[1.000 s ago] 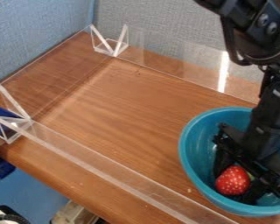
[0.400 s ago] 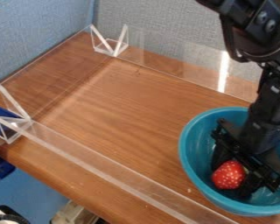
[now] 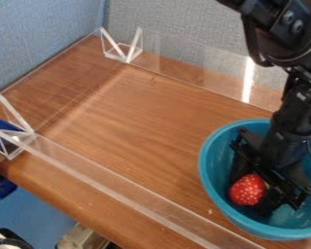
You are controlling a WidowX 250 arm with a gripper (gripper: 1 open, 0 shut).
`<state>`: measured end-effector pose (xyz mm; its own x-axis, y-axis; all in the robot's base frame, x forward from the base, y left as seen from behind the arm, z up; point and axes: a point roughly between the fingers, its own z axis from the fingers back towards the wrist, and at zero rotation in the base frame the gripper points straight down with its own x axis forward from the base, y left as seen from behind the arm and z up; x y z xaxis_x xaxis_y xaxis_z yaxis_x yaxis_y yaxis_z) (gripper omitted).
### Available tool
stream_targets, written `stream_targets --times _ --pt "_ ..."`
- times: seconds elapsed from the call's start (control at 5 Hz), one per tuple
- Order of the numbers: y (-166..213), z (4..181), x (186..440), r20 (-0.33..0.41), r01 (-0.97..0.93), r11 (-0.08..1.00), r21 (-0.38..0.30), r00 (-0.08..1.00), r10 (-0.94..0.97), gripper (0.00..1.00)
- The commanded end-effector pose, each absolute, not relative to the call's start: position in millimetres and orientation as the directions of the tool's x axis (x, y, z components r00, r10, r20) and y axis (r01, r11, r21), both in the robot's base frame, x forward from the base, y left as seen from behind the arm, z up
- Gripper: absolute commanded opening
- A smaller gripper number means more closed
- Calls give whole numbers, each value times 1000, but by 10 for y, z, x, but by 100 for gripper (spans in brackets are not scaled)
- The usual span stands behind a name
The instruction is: Remove the strawberry from inside the blue bowl and put it on the table
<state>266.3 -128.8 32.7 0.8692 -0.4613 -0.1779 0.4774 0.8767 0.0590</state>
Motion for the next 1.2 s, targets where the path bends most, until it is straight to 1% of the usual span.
stream_targets --times 0.0,1.0 --pt "-1282 585 2798 -92 475 877 71 879 -468 0" --pt "-1172 626 2873 -99 518 848 111 855 -509 0"
